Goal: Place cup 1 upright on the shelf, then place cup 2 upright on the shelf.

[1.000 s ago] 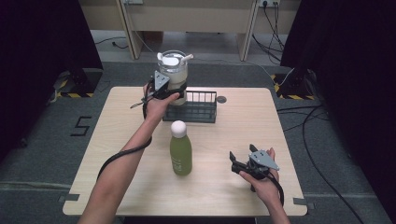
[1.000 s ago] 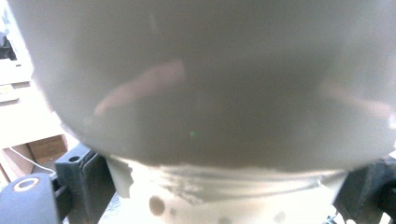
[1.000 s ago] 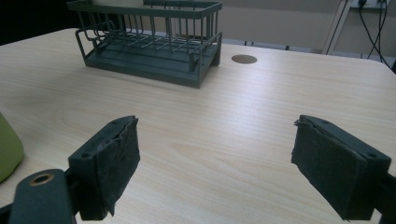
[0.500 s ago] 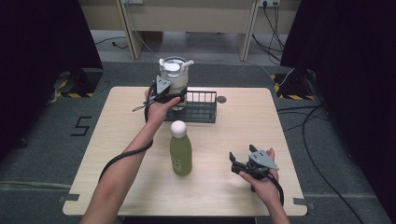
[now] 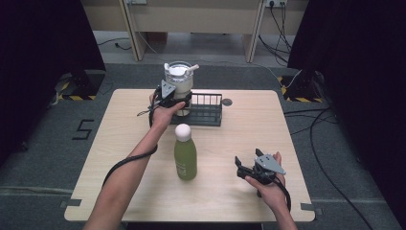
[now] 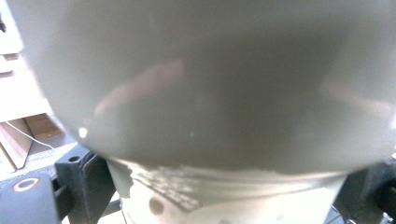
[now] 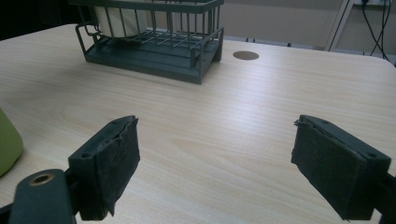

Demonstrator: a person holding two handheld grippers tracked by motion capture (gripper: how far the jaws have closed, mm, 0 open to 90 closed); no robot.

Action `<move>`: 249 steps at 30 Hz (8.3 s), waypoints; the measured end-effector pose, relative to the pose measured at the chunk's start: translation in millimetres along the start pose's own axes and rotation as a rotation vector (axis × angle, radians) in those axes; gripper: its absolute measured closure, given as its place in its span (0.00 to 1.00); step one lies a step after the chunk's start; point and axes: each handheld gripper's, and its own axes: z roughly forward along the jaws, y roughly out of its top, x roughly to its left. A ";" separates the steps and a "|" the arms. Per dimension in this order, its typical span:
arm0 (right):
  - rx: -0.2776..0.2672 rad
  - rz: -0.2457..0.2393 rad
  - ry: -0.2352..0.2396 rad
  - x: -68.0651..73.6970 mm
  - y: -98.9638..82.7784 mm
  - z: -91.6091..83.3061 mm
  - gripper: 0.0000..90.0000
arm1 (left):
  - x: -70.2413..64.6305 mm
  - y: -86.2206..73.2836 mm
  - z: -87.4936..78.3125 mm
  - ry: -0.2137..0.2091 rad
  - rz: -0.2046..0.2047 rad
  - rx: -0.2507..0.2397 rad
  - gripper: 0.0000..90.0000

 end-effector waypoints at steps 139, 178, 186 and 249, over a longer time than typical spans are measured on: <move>-0.178 -0.144 0.272 92.6 56.7 -12.6 0.01 | 17.6 -48.6 -178.8 0.023 0.071 -0.039 0.07; -0.168 -0.151 0.430 148.9 71.0 29.9 0.12 | 23.8 -58.7 -192.3 0.037 0.063 -0.028 0.07; -0.166 -0.154 0.437 153.7 73.0 36.4 0.17 | 23.8 -59.4 -192.1 0.035 0.061 -0.028 0.07; -0.254 -0.093 0.242 110.9 112.0 32.3 0.26 | 28.1 -62.4 -194.5 0.055 0.041 -0.028 0.09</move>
